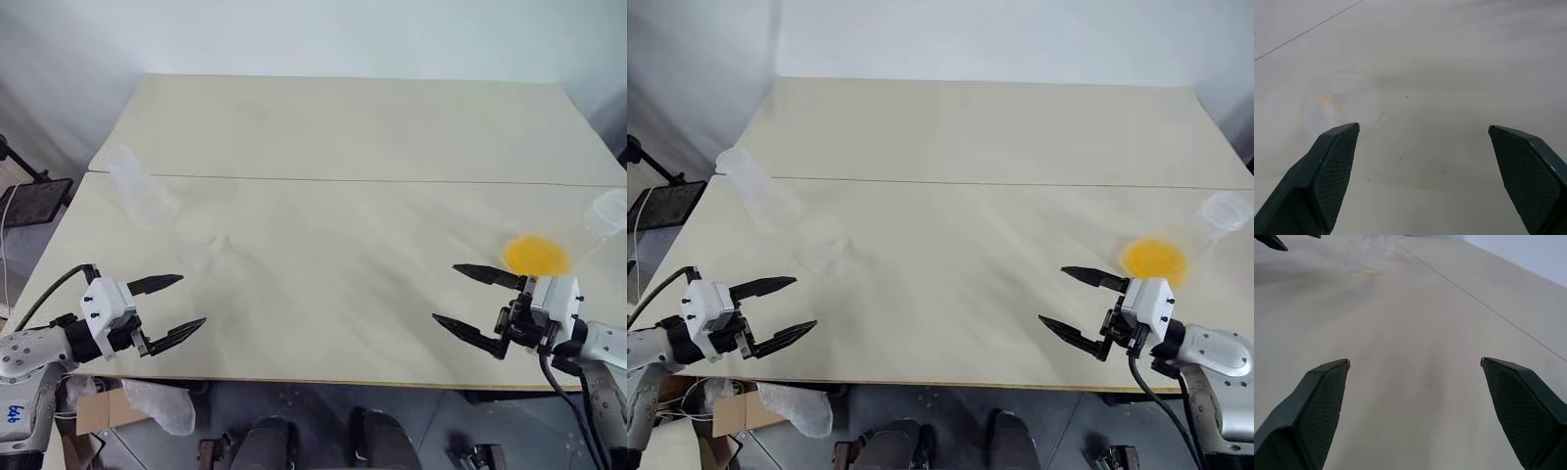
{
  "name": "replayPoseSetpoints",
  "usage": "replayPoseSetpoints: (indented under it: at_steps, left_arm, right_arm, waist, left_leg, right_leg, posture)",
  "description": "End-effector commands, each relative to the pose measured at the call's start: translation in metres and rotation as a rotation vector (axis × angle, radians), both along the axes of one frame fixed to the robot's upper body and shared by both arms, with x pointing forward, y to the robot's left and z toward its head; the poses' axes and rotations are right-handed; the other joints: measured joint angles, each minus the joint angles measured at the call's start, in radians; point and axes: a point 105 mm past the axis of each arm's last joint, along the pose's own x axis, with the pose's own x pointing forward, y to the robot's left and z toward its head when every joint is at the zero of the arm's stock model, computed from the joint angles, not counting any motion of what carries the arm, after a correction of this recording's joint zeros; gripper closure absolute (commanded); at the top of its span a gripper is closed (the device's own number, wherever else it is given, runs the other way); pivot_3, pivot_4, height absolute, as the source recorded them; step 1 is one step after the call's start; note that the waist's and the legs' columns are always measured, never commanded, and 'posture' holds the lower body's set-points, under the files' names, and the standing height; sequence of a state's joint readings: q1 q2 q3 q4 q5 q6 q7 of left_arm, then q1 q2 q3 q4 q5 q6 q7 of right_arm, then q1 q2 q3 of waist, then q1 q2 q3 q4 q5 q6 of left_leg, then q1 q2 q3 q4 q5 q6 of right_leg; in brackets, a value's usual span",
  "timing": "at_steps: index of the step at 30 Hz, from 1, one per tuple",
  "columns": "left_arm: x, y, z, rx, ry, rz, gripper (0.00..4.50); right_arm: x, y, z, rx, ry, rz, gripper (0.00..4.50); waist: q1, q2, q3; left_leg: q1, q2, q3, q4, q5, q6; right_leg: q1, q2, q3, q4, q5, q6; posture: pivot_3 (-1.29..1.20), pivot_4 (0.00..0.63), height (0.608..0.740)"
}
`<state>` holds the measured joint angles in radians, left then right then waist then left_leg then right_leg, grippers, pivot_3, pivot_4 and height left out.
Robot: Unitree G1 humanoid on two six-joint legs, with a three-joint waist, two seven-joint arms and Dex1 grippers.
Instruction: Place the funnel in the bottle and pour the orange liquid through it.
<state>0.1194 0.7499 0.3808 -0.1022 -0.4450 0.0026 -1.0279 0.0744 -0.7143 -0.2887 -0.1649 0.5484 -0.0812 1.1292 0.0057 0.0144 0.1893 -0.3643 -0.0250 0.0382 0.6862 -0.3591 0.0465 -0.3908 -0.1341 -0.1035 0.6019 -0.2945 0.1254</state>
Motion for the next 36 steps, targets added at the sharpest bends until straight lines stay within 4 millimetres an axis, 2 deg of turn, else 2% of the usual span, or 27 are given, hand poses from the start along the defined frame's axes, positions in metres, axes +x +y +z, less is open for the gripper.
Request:
replayPoseSetpoints:
  at_steps: [1, 5, 8, 10, 13, 15, 18, 24, 26, 31, 36]
  left_arm:
    - [-0.001, 0.0, 0.007, -0.028, -0.003, 0.005, 0.0]
    - [-0.006, 0.0, 0.011, -0.123, 0.048, 0.014, 0.0]
    - [-0.006, 0.011, 0.012, -0.118, 0.028, 0.091, 0.0]
    - [-0.008, 0.031, 0.014, -0.162, -0.026, 0.225, 0.0]
    - [-0.016, 0.059, 0.017, -0.33, -0.103, 0.415, 0.0]
    - [-0.029, 0.079, 0.003, -0.424, -0.093, 0.553, 0.0]
    - [-0.047, 0.096, -0.022, -0.407, -0.07, 0.7, 0.0]
    - [-0.055, 0.106, -0.027, -0.443, -0.11, 0.826, 0.0]
    - [-0.044, 0.102, -0.019, -0.486, -0.12, 0.807, 0.0]
    - [-0.005, 0.095, 0.019, -0.527, -0.193, 0.728, 0.0]
    - [0.053, 0.084, 0.06, -0.479, -0.206, 0.685, 0.0]
  right_arm:
    - [0.0, 0.0, 0.002, 0.004, -0.021, -0.005, 0.01]
    - [0.002, 0.004, 0.0, 0.012, -0.021, -0.002, 0.01]
    - [0.005, 0.02, 0.006, 0.038, -0.032, 0.036, 0.01]
    - [0.01, 0.038, 0.017, 0.095, -0.051, 0.065, 0.01]
    - [0.019, 0.063, 0.029, 0.179, -0.064, 0.082, 0.01]
    - [0.026, 0.08, 0.035, 0.223, -0.077, 0.093, 0.01]
    - [0.036, 0.1, 0.043, 0.254, -0.1, 0.096, 0.01]
    - [0.05, 0.112, 0.047, 0.235, -0.123, 0.089, 0.01]
    - [0.052, 0.108, 0.045, 0.222, -0.118, 0.083, 0.01]
    - [0.051, 0.099, 0.038, 0.196, -0.104, 0.068, 0.01]
    - [0.051, 0.094, 0.035, 0.197, -0.097, 0.04, 0.01]
  waist:
    - [0.001, 0.0, 0.0]
    - [-0.003, 0.0, 0.0]
    - [-0.005, 0.0, 0.0]
    - [-0.012, 0.0, 0.0]
    - [-0.016, 0.0, 0.0]
    - [-0.01, 0.0, 0.0]
    - [-0.009, -0.001, 0.0]
    - [0.018, -0.009, -0.003]
    - [0.018, -0.009, -0.003]
    - [0.016, -0.009, -0.003]
    - [0.013, -0.009, -0.003]
  left_leg:
    - [0.0, 0.0, 0.0, 0.0, 0.0, 0.0]
    - [0.0, 0.0, 0.0, 0.0, 0.0, 0.0]
    - [0.0, 0.0, 0.0, 0.0, 0.0, 0.0]
    - [0.001, 0.0, 0.0, 0.0, 0.0, 0.0]
    - [0.002, 0.002, 0.001, 0.0, -0.001, -0.002]
    - [0.002, 0.002, 0.001, 0.0, -0.001, -0.002]
    - [0.003, 0.001, 0.0, 0.0, -0.001, -0.002]
    - [0.003, 0.0, -0.001, 0.0, -0.001, -0.002]
    - [0.003, 0.0, -0.001, 0.0, -0.001, -0.002]
    - [0.003, 0.001, -0.001, 0.0, -0.001, -0.002]
    - [0.003, 0.0, 0.0, 0.0, 0.0, -0.002]
  right_leg:
    - [0.0, 0.0, 0.0, 0.0, 0.0, 0.0]
    - [0.0, 0.0, 0.0, 0.0, 0.0, 0.0]
    - [0.0, 0.0, 0.0, 0.001, 0.0, 0.0]
    - [0.0, 0.0, 0.001, 0.001, 0.0, 0.0]
    - [-0.001, 0.001, 0.001, 0.003, -0.001, -0.002]
    - [-0.001, 0.001, 0.0, 0.005, -0.001, -0.002]
    - [0.001, 0.001, -0.001, 0.004, -0.001, -0.002]
    - [0.0, 0.0, 0.0, 0.004, -0.001, -0.002]
    - [0.001, -0.001, 0.0, 0.004, -0.001, -0.002]
    - [0.0, 0.0, 0.0, 0.005, -0.001, -0.002]
    - [-0.001, 0.002, -0.001, 0.008, -0.001, -0.002]
  posture:
    - [0.0, 0.15, 0.74]
    - [0.0, 0.15, 0.74]
    - [0.0, 0.15, 0.74]
    - [0.0, 0.15, 0.74]
    - [0.0, 0.15, 0.74]
    - [0.0, 0.15, 0.74]
    - [0.0, 0.15, 0.74]
    - [0.0, 0.15, 0.74]
    - [0.0, 0.15, 0.74]
    - [0.0, 0.15, 0.74]
    - [0.0, 0.15, 0.74]
